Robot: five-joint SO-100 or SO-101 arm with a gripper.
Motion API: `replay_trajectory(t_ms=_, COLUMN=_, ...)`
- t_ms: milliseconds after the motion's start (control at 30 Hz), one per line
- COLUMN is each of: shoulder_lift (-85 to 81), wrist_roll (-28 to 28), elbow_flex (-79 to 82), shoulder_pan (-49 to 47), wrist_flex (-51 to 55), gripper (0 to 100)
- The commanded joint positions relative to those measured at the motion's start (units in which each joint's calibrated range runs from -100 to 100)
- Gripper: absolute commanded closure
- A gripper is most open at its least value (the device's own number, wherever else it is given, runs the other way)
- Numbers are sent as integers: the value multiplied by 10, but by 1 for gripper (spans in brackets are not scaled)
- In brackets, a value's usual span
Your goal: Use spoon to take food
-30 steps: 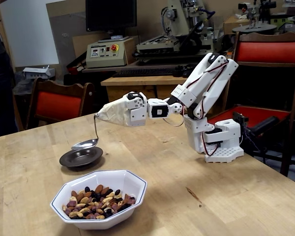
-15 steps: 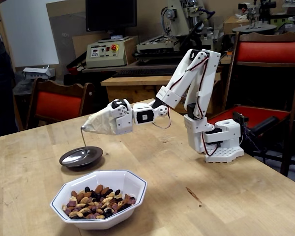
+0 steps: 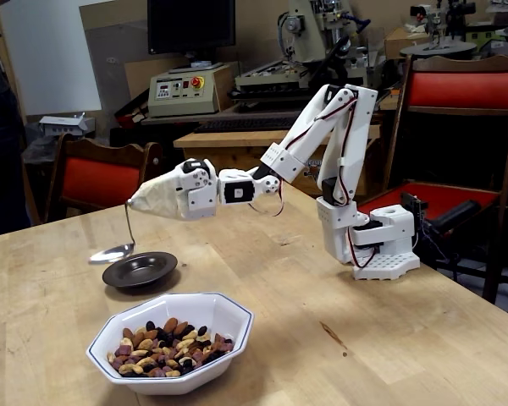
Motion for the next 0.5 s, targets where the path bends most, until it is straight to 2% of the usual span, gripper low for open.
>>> replay_trajectory(t_ms=0, shoulder_lift=28, wrist_roll=-2, elbow_flex=-43, shoulder_pan=1, wrist_flex=-14, gripper=96)
replay_trajectory(t_ms=467, shoulder_lift=40, wrist_roll=-2, elbow_flex=-38, shoulder_pan=0, wrist_flex=-14, gripper=96)
